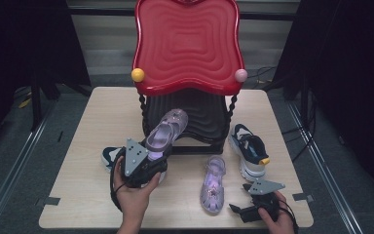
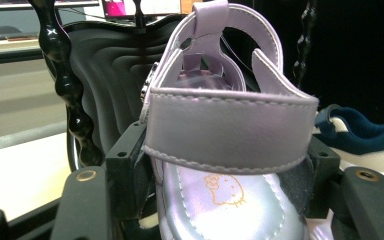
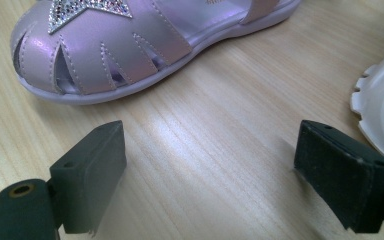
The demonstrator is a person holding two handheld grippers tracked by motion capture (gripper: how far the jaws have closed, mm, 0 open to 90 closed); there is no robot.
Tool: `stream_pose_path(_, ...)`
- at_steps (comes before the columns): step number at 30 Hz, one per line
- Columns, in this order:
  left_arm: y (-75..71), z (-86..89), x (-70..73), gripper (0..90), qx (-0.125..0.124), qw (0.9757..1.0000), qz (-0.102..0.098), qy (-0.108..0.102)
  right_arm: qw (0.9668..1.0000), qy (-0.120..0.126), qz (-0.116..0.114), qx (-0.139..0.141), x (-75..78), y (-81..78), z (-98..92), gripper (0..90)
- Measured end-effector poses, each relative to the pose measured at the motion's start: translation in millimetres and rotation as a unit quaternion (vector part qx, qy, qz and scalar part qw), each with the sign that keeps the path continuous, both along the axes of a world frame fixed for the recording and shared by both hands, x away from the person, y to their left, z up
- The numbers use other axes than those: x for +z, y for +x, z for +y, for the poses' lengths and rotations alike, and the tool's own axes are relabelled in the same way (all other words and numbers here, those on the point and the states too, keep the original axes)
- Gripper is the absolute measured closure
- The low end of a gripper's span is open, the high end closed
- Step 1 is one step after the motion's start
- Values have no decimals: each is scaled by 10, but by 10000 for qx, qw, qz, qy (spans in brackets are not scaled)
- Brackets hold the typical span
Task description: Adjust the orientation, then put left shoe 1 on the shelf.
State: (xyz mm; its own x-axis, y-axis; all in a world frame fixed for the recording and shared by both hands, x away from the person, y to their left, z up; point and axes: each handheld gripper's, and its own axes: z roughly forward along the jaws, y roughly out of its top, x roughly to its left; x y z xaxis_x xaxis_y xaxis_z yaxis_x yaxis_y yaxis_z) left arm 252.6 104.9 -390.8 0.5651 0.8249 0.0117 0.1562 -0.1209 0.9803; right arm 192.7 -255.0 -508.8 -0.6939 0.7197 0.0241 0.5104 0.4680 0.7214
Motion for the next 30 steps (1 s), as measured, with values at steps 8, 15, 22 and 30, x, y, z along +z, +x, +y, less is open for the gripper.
stream_pose_path(8, 120, -129, -40, 367, 228, 9997, -27, -73, 10000, 1, 0, 1, 0, 0, 0, 127)
stream_pose_path(15, 233, -198, -59, 367, 464, 9988, -103, -117, 10000, 1, -2, 2, 0, 0, 0, 127)
stream_pose_path(22, 326, -321, -103, 367, 649, 9975, -150, -247, 10000, 0, -2, 1, 0, 0, 0, 127)
stream_pose_path(30, 452, -421, -156, 367, 877, 9954, -198, -320, 10000, 0, 4, -4, 0, -1, 0, 127)
